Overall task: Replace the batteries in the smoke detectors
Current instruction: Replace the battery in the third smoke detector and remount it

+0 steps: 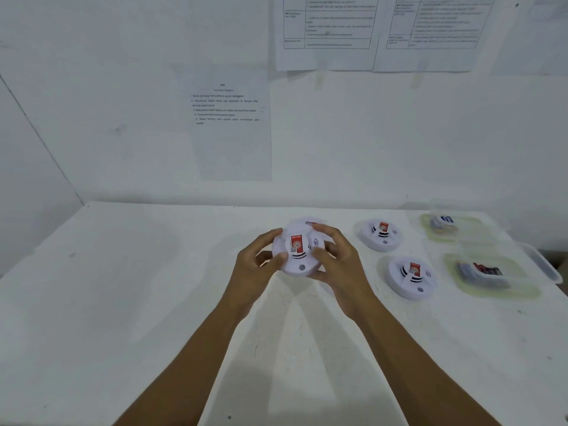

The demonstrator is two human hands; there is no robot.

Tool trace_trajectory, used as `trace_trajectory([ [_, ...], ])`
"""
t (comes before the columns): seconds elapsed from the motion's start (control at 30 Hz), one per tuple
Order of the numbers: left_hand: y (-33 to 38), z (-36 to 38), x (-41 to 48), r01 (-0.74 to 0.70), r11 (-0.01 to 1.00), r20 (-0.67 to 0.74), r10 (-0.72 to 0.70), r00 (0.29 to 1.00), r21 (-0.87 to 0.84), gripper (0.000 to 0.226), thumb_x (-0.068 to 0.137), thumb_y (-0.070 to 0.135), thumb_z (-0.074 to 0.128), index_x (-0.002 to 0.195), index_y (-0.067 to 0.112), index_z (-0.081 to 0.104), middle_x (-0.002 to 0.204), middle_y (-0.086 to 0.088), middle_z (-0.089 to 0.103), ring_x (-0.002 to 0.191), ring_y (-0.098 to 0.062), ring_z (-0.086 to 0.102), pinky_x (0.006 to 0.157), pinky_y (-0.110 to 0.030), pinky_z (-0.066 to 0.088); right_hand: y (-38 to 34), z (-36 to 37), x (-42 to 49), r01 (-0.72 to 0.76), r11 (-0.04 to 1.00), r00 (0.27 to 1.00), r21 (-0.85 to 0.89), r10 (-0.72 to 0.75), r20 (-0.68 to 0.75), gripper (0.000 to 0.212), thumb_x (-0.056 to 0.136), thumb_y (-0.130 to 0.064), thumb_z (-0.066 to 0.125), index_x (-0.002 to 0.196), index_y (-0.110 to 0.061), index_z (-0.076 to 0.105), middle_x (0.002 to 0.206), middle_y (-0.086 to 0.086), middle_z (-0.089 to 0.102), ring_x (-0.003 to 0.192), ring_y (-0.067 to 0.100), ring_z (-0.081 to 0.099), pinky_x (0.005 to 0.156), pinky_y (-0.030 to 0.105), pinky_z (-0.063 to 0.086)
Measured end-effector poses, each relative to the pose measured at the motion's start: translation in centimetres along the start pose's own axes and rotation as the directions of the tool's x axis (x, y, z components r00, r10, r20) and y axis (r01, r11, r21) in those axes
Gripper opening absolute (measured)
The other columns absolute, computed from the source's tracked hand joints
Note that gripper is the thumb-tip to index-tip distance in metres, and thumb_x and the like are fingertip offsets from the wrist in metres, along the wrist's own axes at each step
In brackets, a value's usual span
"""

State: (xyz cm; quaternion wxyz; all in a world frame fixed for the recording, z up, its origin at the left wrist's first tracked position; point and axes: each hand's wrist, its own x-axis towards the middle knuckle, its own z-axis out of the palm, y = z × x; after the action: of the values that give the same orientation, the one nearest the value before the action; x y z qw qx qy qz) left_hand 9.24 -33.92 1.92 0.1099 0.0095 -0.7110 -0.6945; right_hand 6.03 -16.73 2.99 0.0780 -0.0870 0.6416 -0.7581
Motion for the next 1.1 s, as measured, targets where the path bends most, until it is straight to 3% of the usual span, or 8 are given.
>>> trace_trajectory([
  [0.17,-0.2,-0.6,-0.2,-0.074,0.991,0.049,0.069,0.996,0.110,0.042,0.087,0.012,0.071,0.126,0.025,0.062,0.124,0.009,0.065,0.107,-0.011,0.066,0.088,-0.029,0.056,0.7,-0.8,-0.6,0.113,0.907,0.993,-0.405,-0.094,0.065,0.058,0.079,-0.015,0.079,0.129,-0.030,0.054,0.126,-0.006,0.060,0.100,0.018,0.068,0.079,0.036,0.061],
  [0.23,-0.4,-0.6,-0.4,-0.092,0.989,0.063,0.085,0.994,0.117,0.043,0.086,0.014,0.072,0.127,0.024,0.062,0.126,0.007,0.065,0.109,-0.013,0.065,0.090,-0.033,0.057,1.0,-0.7,-0.7,0.168,0.869,0.986,-0.465,-0.155,0.065,0.059,0.077,-0.020,0.081,0.129,-0.030,0.054,0.128,-0.007,0.058,0.103,0.017,0.066,0.080,0.031,0.060],
  [0.43,-0.9,-0.9,-0.6,-0.120,0.984,0.076,0.111,0.991,0.131,0.046,0.084,0.016,0.073,0.125,0.029,0.059,0.127,-0.002,0.066,0.111,-0.018,0.066,0.093,-0.043,0.056,1.6,-0.2,-1.1,0.223,0.851,0.973,-0.476,-0.226,0.051,0.056,0.076,-0.024,0.082,0.125,-0.029,0.055,0.126,-0.006,0.060,0.100,0.016,0.066,0.078,0.027,0.060],
  [0.63,-0.9,-1.0,-0.8,-0.126,0.986,0.066,0.119,0.991,0.113,0.043,0.085,0.018,0.072,0.126,0.027,0.061,0.128,-0.001,0.065,0.115,-0.019,0.064,0.096,-0.043,0.054,1.7,0.3,-1.2,0.215,0.863,0.974,-0.456,-0.222,0.039,0.056,0.077,-0.023,0.081,0.124,-0.031,0.052,0.129,-0.006,0.059,0.105,0.016,0.064,0.084,0.032,0.059],
  [1.1,-0.6,-1.6,-1.0,-0.129,0.983,0.063,0.121,0.991,0.130,0.039,0.086,0.018,0.071,0.121,0.033,0.061,0.128,0.006,0.064,0.114,-0.009,0.061,0.090,-0.020,0.052,2.3,0.8,-1.1,0.236,0.867,0.969,-0.440,-0.242,0.043,0.056,0.078,-0.022,0.080,0.122,-0.038,0.049,0.127,-0.011,0.057,0.110,0.016,0.062,0.086,0.029,0.058],
])
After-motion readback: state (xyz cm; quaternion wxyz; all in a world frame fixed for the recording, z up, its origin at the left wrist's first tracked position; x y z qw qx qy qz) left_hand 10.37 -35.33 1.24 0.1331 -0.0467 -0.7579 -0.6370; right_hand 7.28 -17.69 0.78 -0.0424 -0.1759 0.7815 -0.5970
